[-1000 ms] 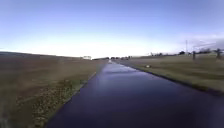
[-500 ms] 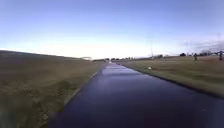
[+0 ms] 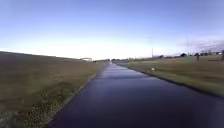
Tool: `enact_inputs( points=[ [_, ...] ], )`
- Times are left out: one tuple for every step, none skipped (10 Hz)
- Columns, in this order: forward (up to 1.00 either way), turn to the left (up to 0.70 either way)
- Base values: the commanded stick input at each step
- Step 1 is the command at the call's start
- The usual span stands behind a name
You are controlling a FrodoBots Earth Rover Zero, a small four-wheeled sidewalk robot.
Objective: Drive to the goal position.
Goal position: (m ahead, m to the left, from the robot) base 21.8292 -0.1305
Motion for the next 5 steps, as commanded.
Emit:
enact_inputs(
  points=[
    [1.0, 0.0],
    [1.0, 0.0],
    [1.0, 0.0],
    [1.0, 0.0],
    [1.0, 0.0]
  ],
)
